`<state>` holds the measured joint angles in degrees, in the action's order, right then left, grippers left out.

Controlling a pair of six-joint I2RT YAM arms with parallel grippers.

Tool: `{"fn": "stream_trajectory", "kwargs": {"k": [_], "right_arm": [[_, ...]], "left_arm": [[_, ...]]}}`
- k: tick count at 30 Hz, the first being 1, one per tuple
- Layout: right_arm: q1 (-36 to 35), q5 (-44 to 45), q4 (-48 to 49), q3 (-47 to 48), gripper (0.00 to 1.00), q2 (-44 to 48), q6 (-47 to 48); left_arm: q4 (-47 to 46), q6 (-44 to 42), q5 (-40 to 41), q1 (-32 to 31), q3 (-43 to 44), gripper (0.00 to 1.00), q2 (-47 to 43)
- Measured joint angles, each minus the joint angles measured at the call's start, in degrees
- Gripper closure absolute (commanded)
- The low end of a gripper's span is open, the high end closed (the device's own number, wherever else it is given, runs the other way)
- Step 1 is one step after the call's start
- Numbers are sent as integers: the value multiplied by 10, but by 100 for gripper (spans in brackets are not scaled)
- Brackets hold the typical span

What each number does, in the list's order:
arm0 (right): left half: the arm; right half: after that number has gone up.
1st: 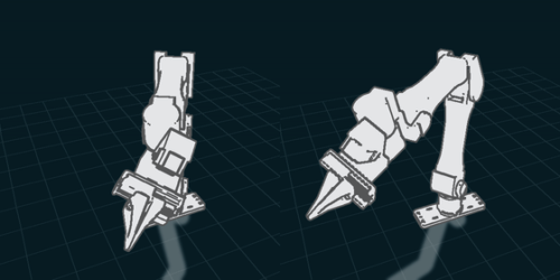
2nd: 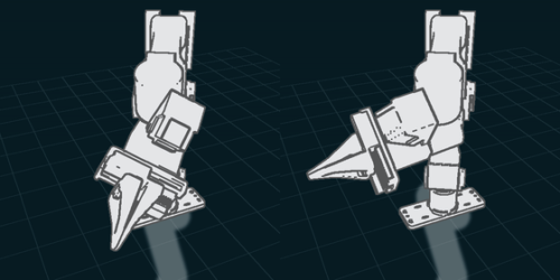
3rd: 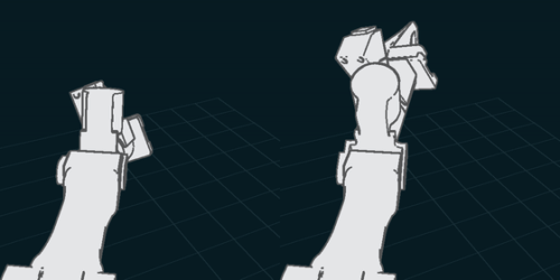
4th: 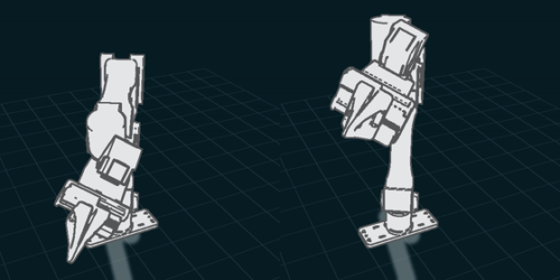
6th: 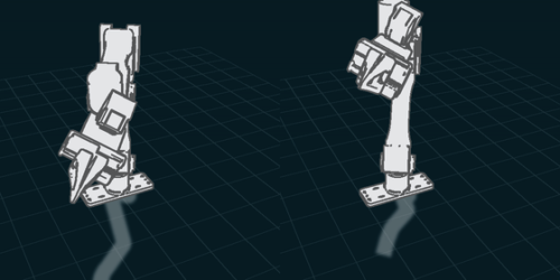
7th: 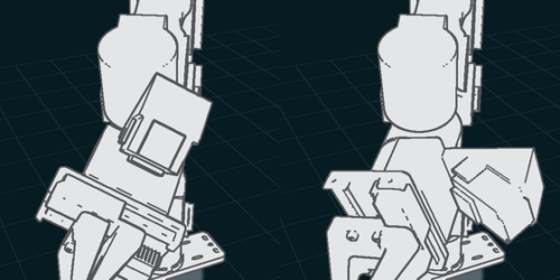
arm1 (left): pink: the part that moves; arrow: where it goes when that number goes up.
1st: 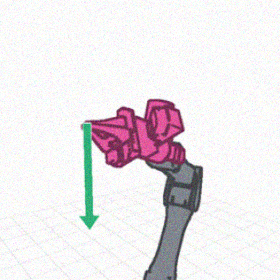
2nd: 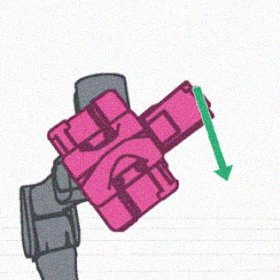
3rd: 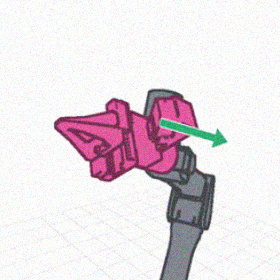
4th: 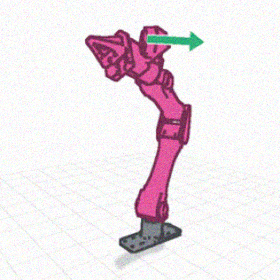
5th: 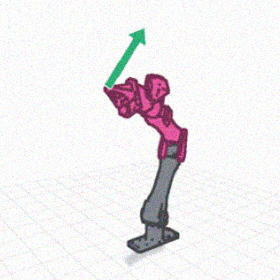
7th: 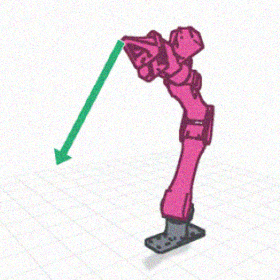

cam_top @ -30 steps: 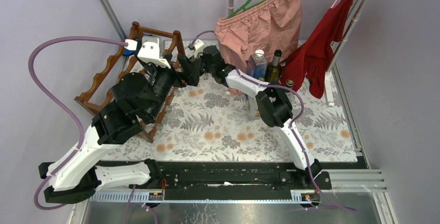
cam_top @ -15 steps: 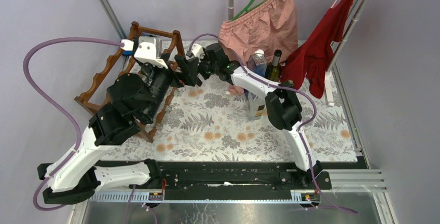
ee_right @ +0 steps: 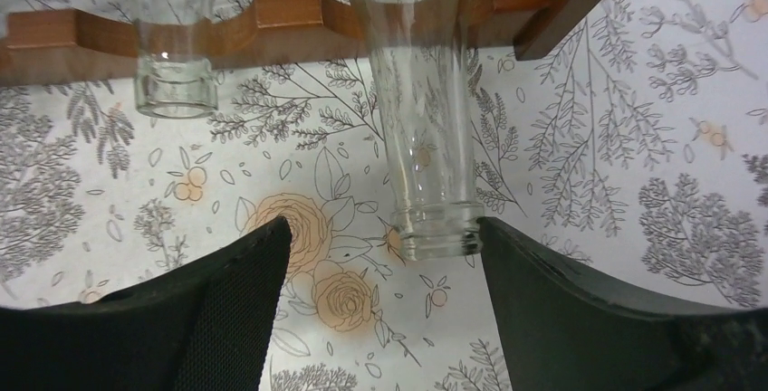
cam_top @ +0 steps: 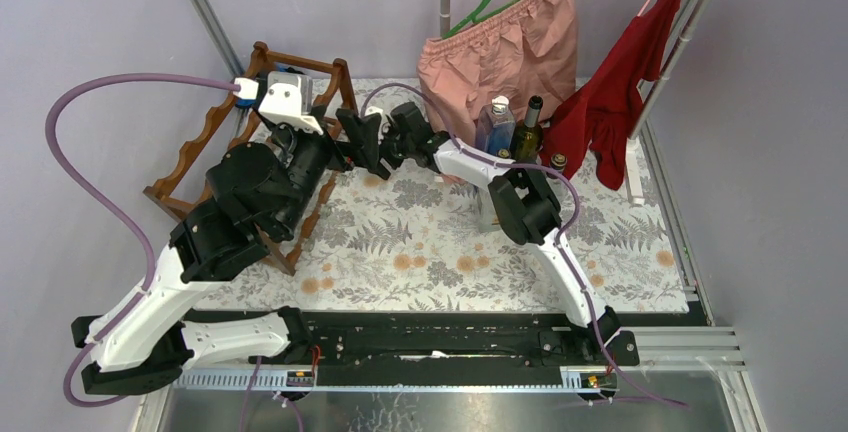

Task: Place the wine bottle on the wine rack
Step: Place the wine bottle in the wine rack.

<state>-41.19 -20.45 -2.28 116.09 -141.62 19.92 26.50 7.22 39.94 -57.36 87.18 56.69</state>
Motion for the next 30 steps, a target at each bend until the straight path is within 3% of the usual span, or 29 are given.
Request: {"fn": "stream_trajectory", "kwargs": {"k": [5, 10, 16, 19, 25, 30], "right_arm": [[0, 2, 23, 0, 21, -17, 0], [0, 2, 49, 9, 33, -22, 9], [0, -1, 58, 34, 41, -42, 19], [0, 0, 58, 34, 52, -45, 25], [2, 5, 66, 29, 84, -45, 35], [3, 2, 90, 12, 98, -42, 37]], "left_arm": [[14, 0, 14, 0, 0, 2, -1], [30, 0, 19, 1, 2, 2, 10], [60, -1, 16, 9, 21, 2, 55], [72, -3, 9, 19, 21, 2, 68], [76, -3, -18, 60, 21, 3, 68], [76, -3, -44, 85, 21, 3, 76]]}}
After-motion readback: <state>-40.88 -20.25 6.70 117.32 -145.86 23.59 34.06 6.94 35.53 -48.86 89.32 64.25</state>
